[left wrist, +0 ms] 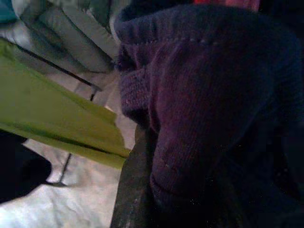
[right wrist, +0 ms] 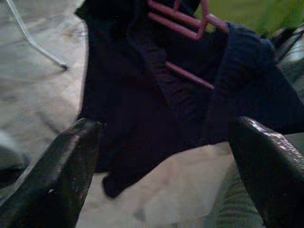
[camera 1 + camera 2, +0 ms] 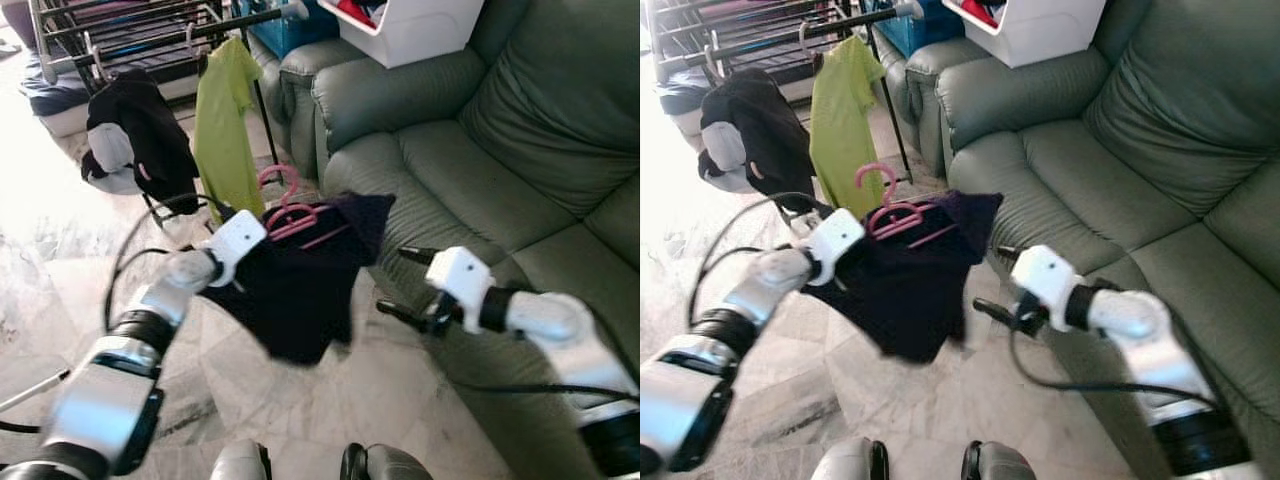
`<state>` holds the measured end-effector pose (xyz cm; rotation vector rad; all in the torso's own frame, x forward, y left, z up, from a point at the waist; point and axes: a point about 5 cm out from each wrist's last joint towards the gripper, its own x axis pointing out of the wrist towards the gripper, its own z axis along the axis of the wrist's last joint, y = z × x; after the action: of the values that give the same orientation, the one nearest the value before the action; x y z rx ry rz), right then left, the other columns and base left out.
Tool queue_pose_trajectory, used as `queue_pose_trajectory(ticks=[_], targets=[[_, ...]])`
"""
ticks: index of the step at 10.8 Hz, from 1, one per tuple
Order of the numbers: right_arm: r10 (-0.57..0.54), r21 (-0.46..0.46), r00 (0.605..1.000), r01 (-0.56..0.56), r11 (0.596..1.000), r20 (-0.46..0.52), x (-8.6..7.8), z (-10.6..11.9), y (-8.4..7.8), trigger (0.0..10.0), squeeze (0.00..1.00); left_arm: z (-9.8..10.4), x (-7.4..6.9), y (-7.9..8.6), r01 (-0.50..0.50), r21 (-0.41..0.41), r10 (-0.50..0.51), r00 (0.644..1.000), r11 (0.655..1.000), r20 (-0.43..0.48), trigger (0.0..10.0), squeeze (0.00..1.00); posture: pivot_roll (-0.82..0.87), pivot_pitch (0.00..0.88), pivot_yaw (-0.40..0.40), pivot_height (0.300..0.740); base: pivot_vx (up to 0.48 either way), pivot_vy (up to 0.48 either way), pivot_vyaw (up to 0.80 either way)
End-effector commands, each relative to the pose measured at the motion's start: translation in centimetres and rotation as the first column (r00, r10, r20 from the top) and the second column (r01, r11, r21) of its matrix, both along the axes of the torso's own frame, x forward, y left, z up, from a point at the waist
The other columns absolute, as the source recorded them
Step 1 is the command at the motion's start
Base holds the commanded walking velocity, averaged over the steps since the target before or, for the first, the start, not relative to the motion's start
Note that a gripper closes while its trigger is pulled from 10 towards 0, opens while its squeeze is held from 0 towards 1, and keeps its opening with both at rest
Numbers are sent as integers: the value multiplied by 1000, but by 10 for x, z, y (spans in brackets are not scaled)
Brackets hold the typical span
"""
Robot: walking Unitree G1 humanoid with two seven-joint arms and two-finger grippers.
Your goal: Hang hanger
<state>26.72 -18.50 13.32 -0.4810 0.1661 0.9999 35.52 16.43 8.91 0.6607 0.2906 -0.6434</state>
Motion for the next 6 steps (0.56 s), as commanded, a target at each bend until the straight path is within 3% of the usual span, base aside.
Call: queue_pose_trajectory(ticks=[1, 4, 6], targets=[[36, 8, 999, -36, 999, 9, 0, 14, -3, 10000, 1000, 2, -1, 1, 52, 31, -53, 998, 998, 28, 0, 0, -82, 68, 9, 740, 0, 0, 0], [37, -38, 999, -37, 999, -8, 3, 24, -22, 10000, 1000, 4, -13, -12, 294, 84, -300, 951, 952, 79, 0, 0, -86, 69, 9, 740, 0, 0, 0], [42, -75, 999, -42, 996, -10, 3, 24, -27, 10000, 1000, 6, -19, -20, 387, 85, -395, 913, 918, 106, 0, 0, -88, 72, 13, 740, 0, 0, 0]])
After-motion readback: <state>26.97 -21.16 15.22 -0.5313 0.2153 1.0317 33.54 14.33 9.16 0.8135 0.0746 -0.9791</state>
